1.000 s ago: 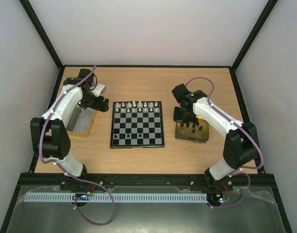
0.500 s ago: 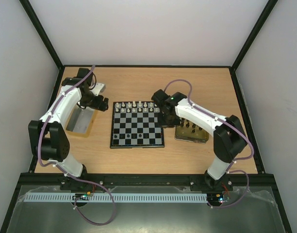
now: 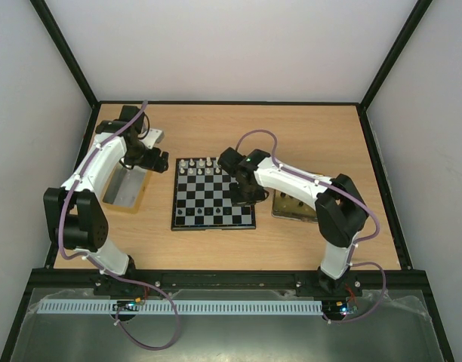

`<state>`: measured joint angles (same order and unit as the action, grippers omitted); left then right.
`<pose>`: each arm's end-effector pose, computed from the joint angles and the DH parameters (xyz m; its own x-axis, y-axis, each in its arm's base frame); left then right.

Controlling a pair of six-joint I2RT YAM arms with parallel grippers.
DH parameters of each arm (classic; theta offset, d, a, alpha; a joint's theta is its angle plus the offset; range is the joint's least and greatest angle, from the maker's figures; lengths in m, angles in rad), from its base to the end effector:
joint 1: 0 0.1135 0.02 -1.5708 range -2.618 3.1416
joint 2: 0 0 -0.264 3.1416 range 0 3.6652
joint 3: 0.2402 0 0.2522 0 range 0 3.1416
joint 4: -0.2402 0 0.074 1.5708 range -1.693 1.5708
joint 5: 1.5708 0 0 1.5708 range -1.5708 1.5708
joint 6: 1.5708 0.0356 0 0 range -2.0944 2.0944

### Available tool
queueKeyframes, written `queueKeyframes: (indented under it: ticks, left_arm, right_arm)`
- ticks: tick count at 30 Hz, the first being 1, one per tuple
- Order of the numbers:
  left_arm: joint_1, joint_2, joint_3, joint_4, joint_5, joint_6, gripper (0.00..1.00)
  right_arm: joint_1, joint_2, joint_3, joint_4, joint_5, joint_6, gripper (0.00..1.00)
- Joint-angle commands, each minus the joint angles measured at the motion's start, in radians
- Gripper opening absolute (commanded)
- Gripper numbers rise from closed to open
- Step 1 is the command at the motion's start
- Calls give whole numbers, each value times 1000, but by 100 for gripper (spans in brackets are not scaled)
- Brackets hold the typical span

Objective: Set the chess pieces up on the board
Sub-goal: Place the chess piece on the chessboard.

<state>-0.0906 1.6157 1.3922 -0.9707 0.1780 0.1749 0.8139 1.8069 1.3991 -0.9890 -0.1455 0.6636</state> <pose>0.3222 -0.0356 0.2800 -0.8852 0.2524 -0.3908 0.3127 0.9448 -0.0982 0.2361 0.2575 0.2205 -0.9864 -0.1568 -0.0484 -0.1636 0.9619 0.2191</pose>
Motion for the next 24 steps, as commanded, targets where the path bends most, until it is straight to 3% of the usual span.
queueKeyframes:
  ticks: [1, 24]
  left_arm:
    - [6, -23, 23, 1, -2, -7, 92]
    - [17, -26, 18, 2, 6, -2, 92]
  right_arm:
    - [23, 13, 15, 0, 4, 18, 5]
    - [50, 74, -11, 57, -6, 30, 5]
